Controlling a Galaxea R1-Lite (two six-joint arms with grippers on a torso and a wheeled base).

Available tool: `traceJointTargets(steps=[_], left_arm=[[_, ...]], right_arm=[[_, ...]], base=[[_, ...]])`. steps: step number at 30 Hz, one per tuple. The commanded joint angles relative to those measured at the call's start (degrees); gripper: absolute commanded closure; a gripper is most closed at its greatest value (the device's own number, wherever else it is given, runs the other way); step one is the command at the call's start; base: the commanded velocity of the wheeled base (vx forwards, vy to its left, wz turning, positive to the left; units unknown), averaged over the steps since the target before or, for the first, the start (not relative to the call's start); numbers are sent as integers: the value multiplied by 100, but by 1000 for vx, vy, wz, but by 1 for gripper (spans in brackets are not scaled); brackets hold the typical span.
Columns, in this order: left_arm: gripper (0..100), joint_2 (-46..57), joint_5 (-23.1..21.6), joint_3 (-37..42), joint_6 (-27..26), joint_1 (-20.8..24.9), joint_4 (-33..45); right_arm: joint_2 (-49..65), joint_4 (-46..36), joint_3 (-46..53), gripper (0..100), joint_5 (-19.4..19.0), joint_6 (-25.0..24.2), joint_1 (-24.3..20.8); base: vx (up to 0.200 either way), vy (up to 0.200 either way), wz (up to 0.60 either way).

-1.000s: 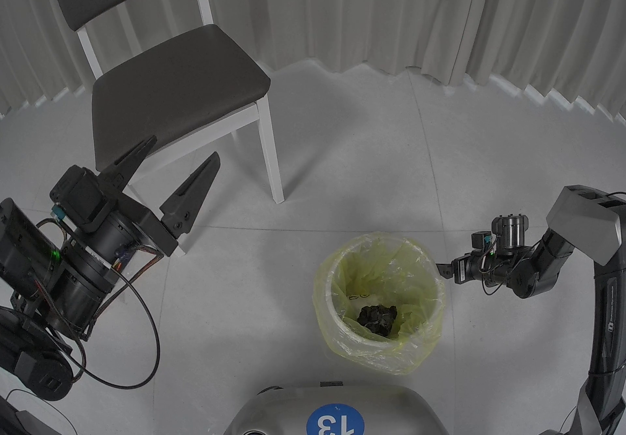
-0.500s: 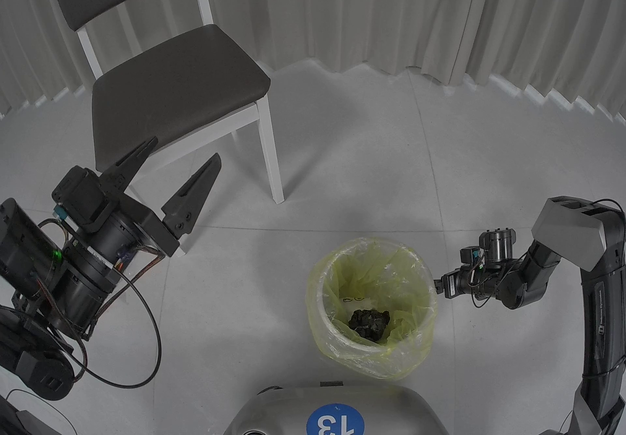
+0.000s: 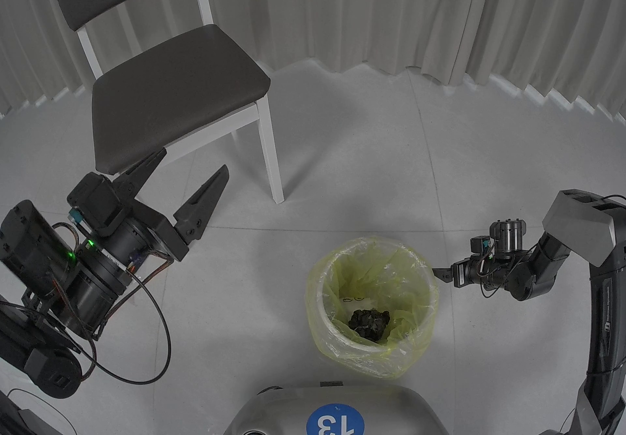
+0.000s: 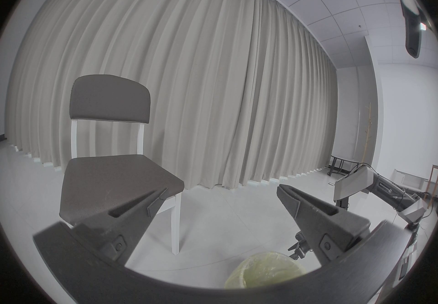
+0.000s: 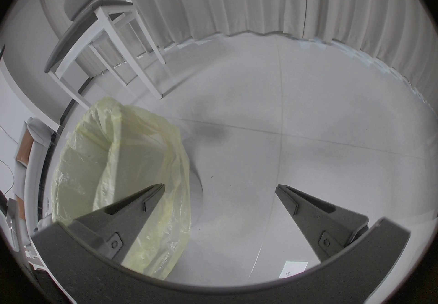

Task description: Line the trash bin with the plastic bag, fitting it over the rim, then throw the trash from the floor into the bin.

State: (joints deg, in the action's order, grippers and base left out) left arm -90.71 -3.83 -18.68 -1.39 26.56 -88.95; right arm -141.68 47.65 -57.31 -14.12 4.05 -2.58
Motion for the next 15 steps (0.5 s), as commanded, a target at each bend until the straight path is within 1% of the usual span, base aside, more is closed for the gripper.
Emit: traceJointTargets(steps=[1,7,11,15], left_arm=[[0,-193,5,4,-2,-2,-96],[0,-201,5,31,-2,-11,-96],[0,-201,5,31,-2,-11,-96],[0,-254,5,48,-2,-11,-96]], right_arm=[[9,7,-79,0,5,0,21],[255,42,-105,0,14,-9,223],[518,95,-52,0,14,-9,276],[817,341,123,0,93,0,302]], base=[[0,0,0],[0,0,0],[0,0,0],[0,0,0]])
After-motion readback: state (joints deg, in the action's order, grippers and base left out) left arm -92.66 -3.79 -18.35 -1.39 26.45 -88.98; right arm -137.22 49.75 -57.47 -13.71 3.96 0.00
